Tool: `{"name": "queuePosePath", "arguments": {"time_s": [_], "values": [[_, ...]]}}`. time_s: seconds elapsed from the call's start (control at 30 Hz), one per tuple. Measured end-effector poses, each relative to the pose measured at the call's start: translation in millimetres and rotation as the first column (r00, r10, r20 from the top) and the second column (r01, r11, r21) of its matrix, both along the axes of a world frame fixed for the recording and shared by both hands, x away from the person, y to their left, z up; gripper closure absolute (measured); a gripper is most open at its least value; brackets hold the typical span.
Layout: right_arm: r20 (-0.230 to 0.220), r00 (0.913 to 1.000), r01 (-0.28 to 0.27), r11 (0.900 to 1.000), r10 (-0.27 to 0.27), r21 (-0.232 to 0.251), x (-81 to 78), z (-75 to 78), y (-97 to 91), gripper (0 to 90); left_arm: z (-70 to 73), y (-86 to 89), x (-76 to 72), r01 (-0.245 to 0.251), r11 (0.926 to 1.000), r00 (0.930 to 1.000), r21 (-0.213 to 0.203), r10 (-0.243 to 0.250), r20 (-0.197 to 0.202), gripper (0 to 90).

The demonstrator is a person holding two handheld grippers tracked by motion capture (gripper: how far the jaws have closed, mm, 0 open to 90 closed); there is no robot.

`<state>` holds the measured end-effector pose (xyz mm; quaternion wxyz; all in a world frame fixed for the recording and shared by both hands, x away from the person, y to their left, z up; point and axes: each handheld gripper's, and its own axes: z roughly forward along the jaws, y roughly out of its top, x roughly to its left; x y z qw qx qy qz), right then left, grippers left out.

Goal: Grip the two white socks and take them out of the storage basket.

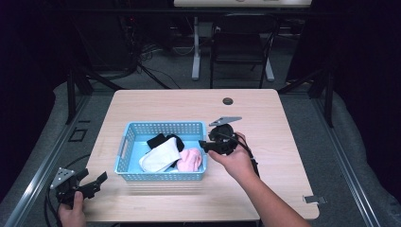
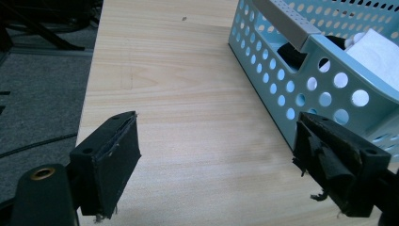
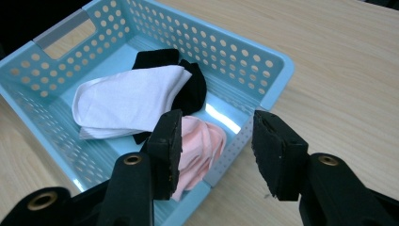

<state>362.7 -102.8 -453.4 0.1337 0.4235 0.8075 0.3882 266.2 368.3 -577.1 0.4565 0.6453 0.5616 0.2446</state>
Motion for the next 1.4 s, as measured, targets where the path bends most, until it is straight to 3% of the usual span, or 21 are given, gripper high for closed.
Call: {"name": "queuePosePath", "arguments": {"time_s": [0.17,0.23,0.3,0.43,0.6,0.83,1.03,1.27,1.4], "values": [[-0.012,0.9995,-0.029,0.9987,0.029,-0.041,7.8,1.0,17.1,53.2,-0.4,0.0,0.2,-0.002,1.0,1.0,-0.005,0.002,0.006,15.1],[-0.053,0.9977,-0.044,0.9976,0.041,-0.054,15.8,1.2,30.0,56.0,-0.4,0.1,0.2,-0.002,1.0,1.0,-0.006,0.002,0.006,15.1],[-0.056,0.9974,-0.047,0.9975,0.044,-0.053,17.6,1.2,32.6,56.7,-0.4,0.1,0.3,-0.002,1.0,1.0,-0.006,0.002,0.006,15.1],[-0.106,0.9919,-0.08,0.9929,0.07,-0.088,30.1,1.3,51.6,60.0,-0.2,0.6,0.1,0.001,1.0,1.0,-0.005,-0.001,0.003,15.1],[-0.152,0.9854,-0.091,0.9923,0.077,-0.085,38.6,-1.8,68.7,64.9,0.3,1.2,-0.3,0.0,1.0,1.0,-0.006,0.0,0.0,15.1],[-0.242,0.9676,-0.101,0.9886,0.071,-0.112,54.6,-18.9,100.8,68.7,0.5,1.5,-0.6,0.0,1.0,1.0,-0.007,0.0,0.003,15.1],[-0.35,0.9359,-0.101,0.984,0.044,-0.147,68.9,-41.4,109.8,67.3,0.7,2.3,-0.7,-0.001,1.0,1.0,-0.009,0.001,0.002,15.1],[-0.415,0.9093,-0.098,0.9846,0.029,-0.145,76.0,-53.6,114.9,66.1,0.4,1.9,-0.5,-0.003,0.9999,1.0,-0.012,0.003,0.009,15.1],[-0.43,0.9024,-0.09,0.9862,0.022,-0.139,77.6,-59.3,118.7,67.5,0.5,1.9,-0.6,-0.003,0.9999,1.0,-0.012,0.003,0.009,15.1]]}}
